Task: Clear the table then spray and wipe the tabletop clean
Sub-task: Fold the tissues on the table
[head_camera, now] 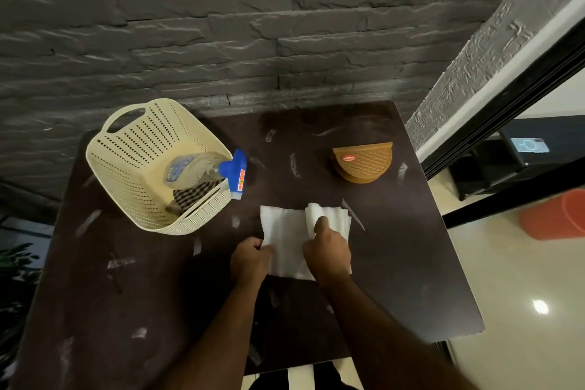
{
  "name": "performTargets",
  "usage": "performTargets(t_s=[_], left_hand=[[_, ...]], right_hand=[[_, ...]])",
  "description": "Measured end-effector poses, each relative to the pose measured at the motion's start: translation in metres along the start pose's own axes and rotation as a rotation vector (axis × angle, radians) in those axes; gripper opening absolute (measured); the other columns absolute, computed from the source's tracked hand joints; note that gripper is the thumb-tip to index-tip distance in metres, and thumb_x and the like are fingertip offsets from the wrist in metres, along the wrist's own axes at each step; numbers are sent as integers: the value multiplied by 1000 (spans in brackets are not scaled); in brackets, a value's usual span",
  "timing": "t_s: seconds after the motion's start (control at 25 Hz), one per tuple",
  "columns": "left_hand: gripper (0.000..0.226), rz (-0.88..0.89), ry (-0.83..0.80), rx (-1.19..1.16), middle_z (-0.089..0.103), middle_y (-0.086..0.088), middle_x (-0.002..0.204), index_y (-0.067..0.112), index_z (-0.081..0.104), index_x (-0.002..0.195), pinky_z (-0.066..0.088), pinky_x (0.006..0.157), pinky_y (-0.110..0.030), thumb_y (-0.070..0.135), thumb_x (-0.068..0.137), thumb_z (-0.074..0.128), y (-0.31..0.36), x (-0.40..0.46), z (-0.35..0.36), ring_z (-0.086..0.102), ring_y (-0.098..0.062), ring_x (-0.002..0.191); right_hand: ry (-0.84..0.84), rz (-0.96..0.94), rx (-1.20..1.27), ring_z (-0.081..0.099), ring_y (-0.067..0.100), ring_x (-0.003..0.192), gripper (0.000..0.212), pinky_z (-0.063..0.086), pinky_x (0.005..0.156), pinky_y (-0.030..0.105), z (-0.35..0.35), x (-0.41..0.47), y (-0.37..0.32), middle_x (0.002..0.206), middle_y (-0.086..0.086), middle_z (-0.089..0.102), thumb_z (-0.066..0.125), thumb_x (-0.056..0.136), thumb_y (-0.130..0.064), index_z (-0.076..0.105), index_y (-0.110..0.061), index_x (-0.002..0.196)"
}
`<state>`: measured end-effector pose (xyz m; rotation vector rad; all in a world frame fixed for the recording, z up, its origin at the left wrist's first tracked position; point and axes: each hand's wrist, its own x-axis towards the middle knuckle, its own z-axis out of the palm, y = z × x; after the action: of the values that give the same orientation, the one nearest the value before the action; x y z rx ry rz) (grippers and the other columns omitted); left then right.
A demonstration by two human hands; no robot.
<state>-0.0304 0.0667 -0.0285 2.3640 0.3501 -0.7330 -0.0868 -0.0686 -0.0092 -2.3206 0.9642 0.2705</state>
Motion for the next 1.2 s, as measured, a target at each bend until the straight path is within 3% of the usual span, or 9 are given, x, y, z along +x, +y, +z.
performTargets(t_s=[0.2,0.44,0.6,0.72,0.84,0.96,1.2], left_hand=[[28,14,11,-20,69,-9,104,9,68,108,41,70,-29,26,85,69,-2,-2,-1,60,-21,89],[28,2,8,-36,68,-10,106,7,66,109,44,73,-30,25,88,67,-1,-2,0,63,-25,95],[29,1,1,-57,68,-10,105,7,67,109,46,73,-32,26,87,67,-2,-3,0,62,-25,94],[26,-28,-10,-97,69,-8,100,10,68,104,49,72,-33,27,84,69,-3,-3,1,62,-21,86],[24,-68,-15,-151,69,-9,95,8,68,99,53,72,-36,26,83,69,-10,-5,3,62,-22,82],[22,-101,-53,-211,67,-8,91,8,67,98,58,76,-46,26,84,68,-17,-5,3,64,-25,83],[21,-84,-79,-237,68,-7,90,10,67,97,58,77,-47,25,82,70,-18,-3,1,65,-25,84]], right_hand=[[-36,40,48,62,27,83,23,55,71,40,1,-3,1,95,9,66,49,84,-14,47,-15,107],[200,121,228,65,23,76,20,57,55,36,-40,-7,17,86,-6,57,60,78,-23,46,-28,91],[397,78,130,53,12,54,20,49,43,32,-64,-5,35,63,-9,55,58,76,-27,40,-31,84],[278,37,-7,49,12,55,19,37,42,24,-42,-7,25,68,-9,51,58,78,-30,44,-32,92],[80,30,-71,56,19,67,19,42,54,28,-6,-12,18,81,-1,61,53,84,-28,49,-25,102],[91,37,-88,64,24,75,18,45,58,30,7,-11,19,87,2,68,52,85,-29,51,-23,102],[98,-33,-95,61,20,69,22,43,55,29,17,-11,19,83,-1,68,50,88,-43,52,-23,97]])
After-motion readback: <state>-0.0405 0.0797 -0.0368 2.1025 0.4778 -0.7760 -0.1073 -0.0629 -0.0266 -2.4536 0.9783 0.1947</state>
